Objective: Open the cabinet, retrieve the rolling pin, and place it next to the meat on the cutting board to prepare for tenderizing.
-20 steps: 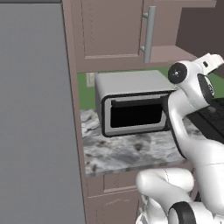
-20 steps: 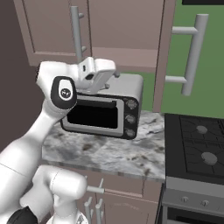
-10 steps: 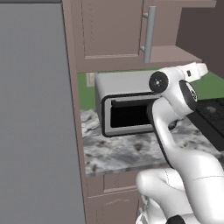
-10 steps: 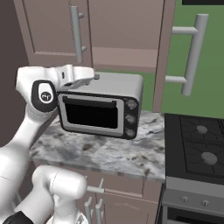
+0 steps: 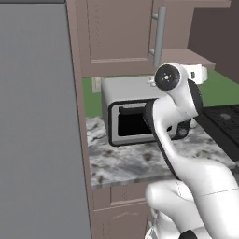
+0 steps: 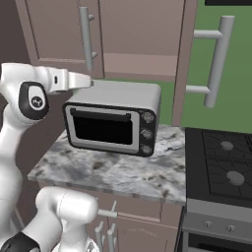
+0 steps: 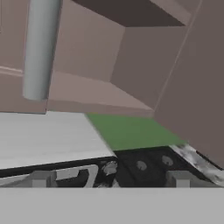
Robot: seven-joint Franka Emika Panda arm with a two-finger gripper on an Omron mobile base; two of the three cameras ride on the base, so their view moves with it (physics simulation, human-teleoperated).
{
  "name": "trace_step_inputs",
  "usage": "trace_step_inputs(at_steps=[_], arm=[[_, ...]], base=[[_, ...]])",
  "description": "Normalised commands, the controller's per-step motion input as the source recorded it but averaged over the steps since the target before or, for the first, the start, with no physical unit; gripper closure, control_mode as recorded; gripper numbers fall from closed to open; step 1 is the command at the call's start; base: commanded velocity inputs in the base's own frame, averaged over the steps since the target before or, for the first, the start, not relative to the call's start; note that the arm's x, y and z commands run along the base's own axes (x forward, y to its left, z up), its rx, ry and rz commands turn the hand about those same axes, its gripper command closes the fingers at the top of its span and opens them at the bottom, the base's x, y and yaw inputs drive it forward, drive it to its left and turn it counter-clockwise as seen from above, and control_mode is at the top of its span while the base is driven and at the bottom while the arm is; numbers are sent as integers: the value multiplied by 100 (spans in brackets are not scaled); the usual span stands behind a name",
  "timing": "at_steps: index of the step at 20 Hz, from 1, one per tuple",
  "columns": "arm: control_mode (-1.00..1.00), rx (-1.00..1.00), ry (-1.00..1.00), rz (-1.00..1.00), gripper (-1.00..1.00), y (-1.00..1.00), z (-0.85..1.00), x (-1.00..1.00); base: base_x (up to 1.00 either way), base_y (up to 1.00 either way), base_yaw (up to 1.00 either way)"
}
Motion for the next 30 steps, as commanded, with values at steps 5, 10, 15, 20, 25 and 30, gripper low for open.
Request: trace_step_inputs(at_steps=[5,10,15,20,25,30], arm=[[-100,13,-19,25,-100,12,18,-1],[-100,5,-31,27,-100,0,21,-4],[-100,4,-27,25,-100,0,21,-2],[-100,3,-4,16,-100,23,10,4],[-100,0,0,7,-100,26,0,4],[-100,0,0,0,-100,3,0,0]], base=[[0,0,0],[0,0,0],[0,0,0],[0,0,0],[0,0,0],[0,0,0]])
